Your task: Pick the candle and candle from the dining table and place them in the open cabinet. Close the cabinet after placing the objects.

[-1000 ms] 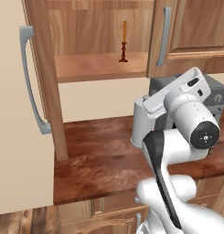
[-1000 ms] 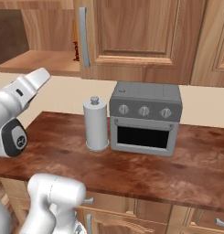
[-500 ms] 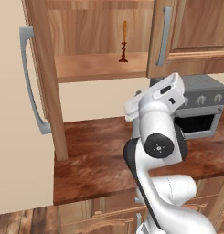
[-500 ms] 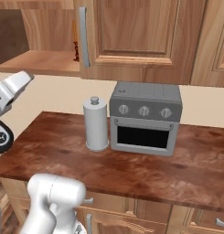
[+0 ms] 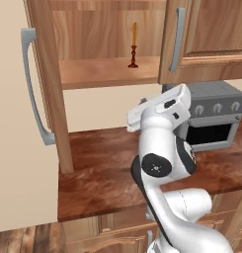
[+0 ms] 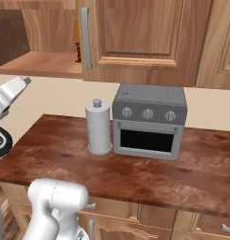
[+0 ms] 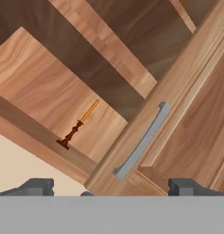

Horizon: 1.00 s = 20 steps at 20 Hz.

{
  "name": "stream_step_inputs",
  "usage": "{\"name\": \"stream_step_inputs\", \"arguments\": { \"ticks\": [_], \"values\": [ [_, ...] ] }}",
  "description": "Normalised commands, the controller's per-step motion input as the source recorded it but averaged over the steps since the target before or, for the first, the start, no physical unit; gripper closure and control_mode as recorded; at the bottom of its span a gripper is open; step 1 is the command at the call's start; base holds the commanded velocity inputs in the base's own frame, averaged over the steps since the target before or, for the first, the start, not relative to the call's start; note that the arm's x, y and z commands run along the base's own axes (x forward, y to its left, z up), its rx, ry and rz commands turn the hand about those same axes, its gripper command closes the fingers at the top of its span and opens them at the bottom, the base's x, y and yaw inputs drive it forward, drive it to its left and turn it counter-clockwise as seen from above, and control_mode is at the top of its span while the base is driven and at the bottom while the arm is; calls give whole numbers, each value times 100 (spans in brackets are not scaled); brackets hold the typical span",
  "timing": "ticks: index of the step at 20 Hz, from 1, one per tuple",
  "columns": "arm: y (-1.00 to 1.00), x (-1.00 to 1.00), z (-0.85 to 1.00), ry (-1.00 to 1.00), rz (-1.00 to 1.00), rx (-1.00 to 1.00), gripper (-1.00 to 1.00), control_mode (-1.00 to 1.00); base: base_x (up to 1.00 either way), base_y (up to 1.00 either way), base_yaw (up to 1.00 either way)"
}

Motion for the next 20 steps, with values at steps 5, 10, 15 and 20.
{"name": "stream_step_inputs", "arguments": {
  "ticks": [5,10,15,20],
  "values": [
    [14,0,-29,-2,-8,0,-100,-100,0,0,0],
    [28,0,-20,-3,-10,0,-100,-100,0,0,0],
    [30,0,-32,-13,-4,0,-100,-100,0,0,0],
    [22,0,-34,-24,-5,0,-100,-100,0,0,0]
  ]
}}
